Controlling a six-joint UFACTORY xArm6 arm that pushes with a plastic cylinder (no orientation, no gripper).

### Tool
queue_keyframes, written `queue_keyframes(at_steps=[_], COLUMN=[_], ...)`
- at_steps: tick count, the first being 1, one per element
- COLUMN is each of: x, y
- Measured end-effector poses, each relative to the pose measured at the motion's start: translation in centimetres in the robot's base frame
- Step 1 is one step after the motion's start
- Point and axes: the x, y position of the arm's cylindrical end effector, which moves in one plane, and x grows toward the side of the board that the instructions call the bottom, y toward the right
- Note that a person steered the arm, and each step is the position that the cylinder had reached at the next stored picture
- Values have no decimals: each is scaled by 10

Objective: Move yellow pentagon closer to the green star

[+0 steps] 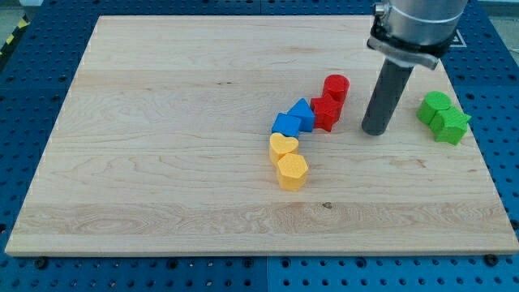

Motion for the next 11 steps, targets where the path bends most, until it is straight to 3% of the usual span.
queue_keyframes(at_steps=[2, 6, 8, 10, 11], x=[82, 94, 153, 154, 147], y=[-4, -4, -4, -7, -85])
